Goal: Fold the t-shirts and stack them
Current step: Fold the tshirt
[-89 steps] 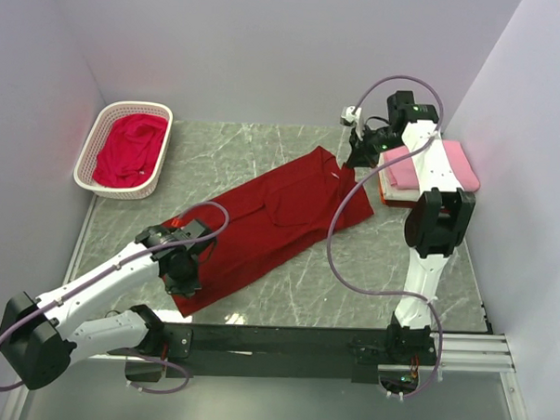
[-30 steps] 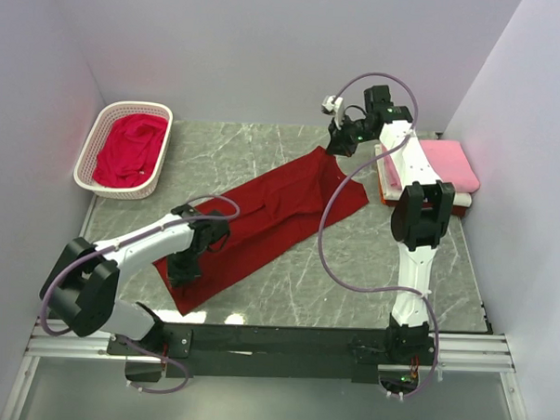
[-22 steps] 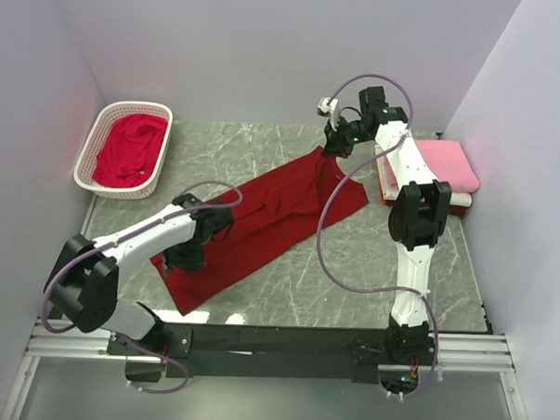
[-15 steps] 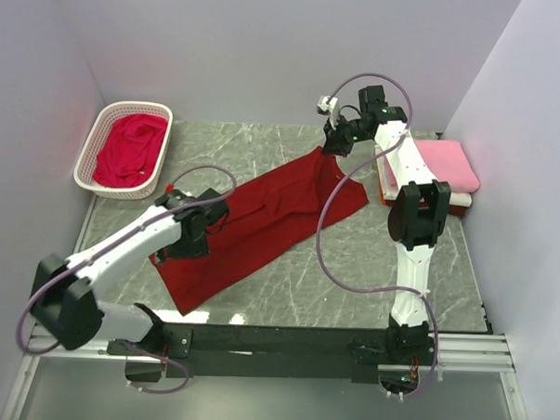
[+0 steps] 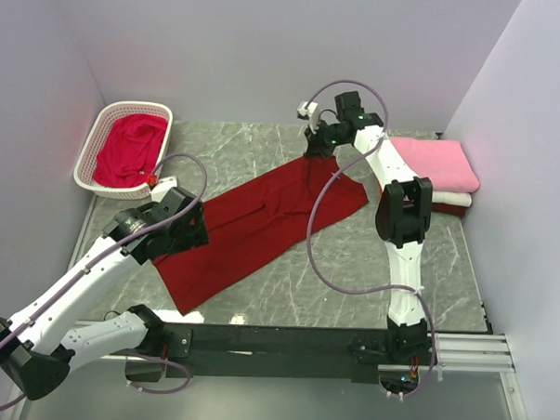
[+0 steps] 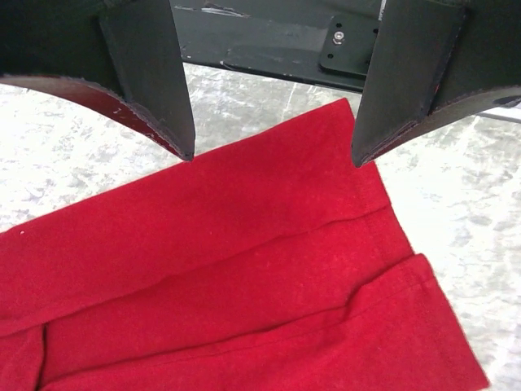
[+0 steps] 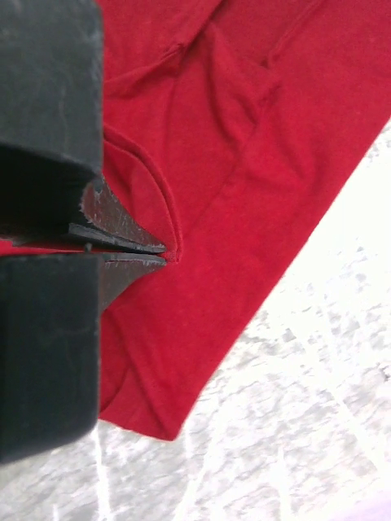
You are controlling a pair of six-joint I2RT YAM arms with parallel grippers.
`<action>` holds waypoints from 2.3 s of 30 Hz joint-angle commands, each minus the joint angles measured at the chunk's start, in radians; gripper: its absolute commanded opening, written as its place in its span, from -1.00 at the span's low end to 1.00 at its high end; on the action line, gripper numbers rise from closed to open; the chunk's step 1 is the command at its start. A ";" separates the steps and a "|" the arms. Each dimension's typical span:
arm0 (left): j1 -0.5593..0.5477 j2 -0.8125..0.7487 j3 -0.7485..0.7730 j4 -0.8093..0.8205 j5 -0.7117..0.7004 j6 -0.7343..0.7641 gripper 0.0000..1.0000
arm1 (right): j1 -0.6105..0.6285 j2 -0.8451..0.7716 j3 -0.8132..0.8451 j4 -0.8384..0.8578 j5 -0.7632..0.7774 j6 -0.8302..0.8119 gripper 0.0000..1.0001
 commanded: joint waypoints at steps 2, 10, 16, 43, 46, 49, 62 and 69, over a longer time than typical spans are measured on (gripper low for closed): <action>0.000 0.000 -0.025 0.052 0.037 0.031 0.66 | 0.038 0.014 0.057 0.075 0.061 0.035 -1.00; 0.000 -0.006 -0.051 0.086 0.061 0.043 0.66 | 0.066 0.043 0.068 0.098 0.106 0.037 -1.00; 0.000 -0.018 -0.064 0.095 0.064 0.045 0.66 | 0.081 0.058 0.073 0.111 0.119 0.044 -1.00; 0.000 0.005 -0.121 0.160 0.133 0.057 0.65 | 0.155 0.109 0.091 0.187 0.224 0.072 -0.82; 0.000 0.003 -0.114 0.163 0.135 0.062 0.65 | 0.170 0.119 0.085 0.235 0.289 0.125 -0.23; 0.000 -0.010 -0.107 0.167 0.132 0.065 0.65 | 0.165 0.106 0.088 0.302 0.357 0.245 -0.03; 0.000 -0.084 -0.127 0.318 0.179 0.152 0.65 | -0.042 -0.273 -0.362 0.092 0.026 0.409 0.02; 0.000 -0.064 -0.149 0.354 0.221 0.178 0.64 | -0.053 -0.312 -0.536 0.117 -0.045 0.515 0.02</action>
